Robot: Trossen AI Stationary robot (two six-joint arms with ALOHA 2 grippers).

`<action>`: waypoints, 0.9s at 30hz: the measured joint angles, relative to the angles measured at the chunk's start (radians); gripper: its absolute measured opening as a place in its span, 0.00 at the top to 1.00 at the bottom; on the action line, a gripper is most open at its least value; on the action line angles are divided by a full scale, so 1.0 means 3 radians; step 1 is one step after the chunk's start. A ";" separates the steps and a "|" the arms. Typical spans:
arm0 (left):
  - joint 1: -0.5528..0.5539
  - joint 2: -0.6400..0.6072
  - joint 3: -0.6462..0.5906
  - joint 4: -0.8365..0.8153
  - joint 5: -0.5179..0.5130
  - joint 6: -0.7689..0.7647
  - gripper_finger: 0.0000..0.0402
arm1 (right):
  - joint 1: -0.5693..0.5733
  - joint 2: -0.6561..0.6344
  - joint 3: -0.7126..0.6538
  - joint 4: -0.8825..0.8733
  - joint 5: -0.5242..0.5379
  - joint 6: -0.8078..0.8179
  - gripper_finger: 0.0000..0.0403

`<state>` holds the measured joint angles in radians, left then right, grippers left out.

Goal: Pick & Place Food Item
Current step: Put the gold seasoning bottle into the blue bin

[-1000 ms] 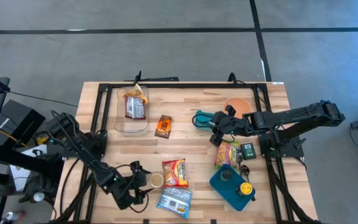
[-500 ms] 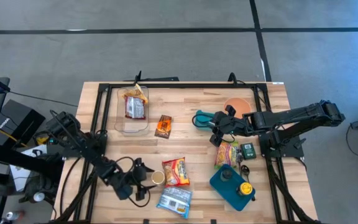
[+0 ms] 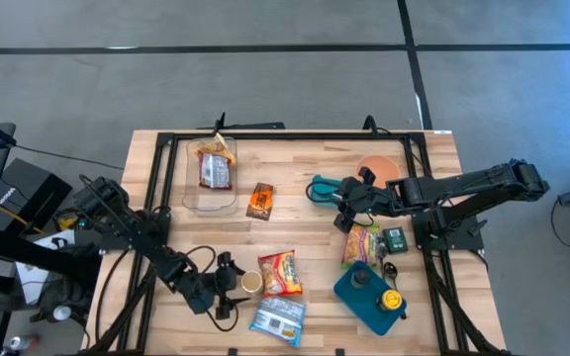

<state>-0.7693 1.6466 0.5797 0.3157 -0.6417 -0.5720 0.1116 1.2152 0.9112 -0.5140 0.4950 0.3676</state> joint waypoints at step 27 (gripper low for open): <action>0.0458 0.0234 0.0003 0.0456 0.0530 0.0673 0.14 | 0.0000 0.0000 0.0000 0.0005 0.0000 0.0000 0.71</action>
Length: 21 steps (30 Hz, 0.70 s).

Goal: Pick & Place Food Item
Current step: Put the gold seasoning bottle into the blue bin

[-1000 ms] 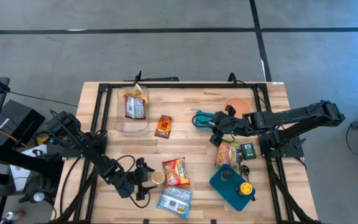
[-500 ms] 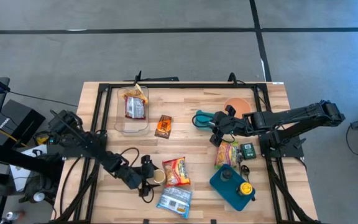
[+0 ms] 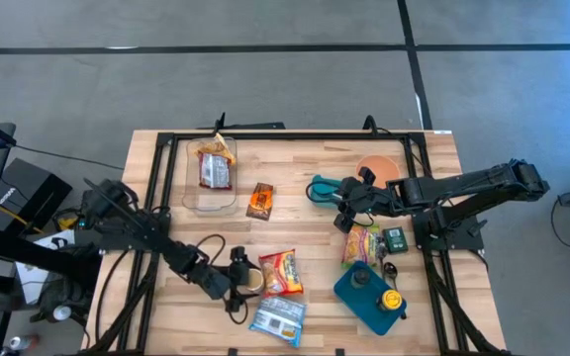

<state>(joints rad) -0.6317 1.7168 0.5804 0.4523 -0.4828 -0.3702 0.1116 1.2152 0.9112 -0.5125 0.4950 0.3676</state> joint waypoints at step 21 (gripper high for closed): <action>-0.0002 0.0371 0.0000 0.0448 -0.0009 0.0197 0.21 | 0.0000 0.0000 0.0000 0.0015 0.0001 0.0000 0.71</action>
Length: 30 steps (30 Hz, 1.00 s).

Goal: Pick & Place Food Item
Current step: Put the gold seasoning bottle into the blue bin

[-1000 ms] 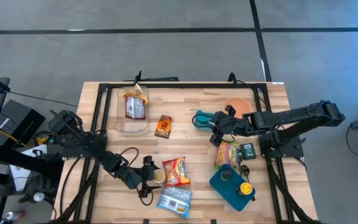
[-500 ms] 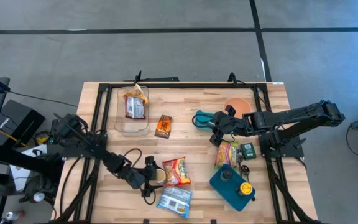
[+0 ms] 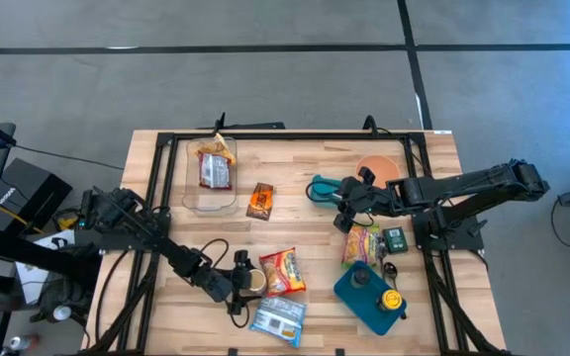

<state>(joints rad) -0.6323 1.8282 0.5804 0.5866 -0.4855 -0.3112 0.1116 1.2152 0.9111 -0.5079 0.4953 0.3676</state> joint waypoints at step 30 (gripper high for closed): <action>0.0000 -0.0094 -0.0003 0.0018 -0.0227 -0.0029 0.30 | 0.0000 0.0000 -0.0001 0.0133 -0.0001 0.0000 0.71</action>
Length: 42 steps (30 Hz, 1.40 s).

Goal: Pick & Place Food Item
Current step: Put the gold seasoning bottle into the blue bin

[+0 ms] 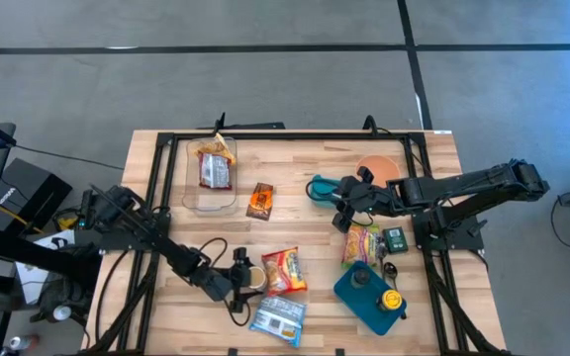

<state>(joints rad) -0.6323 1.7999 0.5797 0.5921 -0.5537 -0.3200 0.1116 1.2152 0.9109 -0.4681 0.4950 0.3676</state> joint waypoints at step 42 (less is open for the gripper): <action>0.1431 -0.1334 0.0001 -0.0757 0.0914 0.0267 0.30 | 0.0396 0.0763 -0.0001 0.0752 -0.0184 -0.0404 0.71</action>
<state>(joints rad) -0.2031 1.3998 0.5800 0.3649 -0.2795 -0.2399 0.2304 1.4441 0.9106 -0.2424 0.4397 0.2462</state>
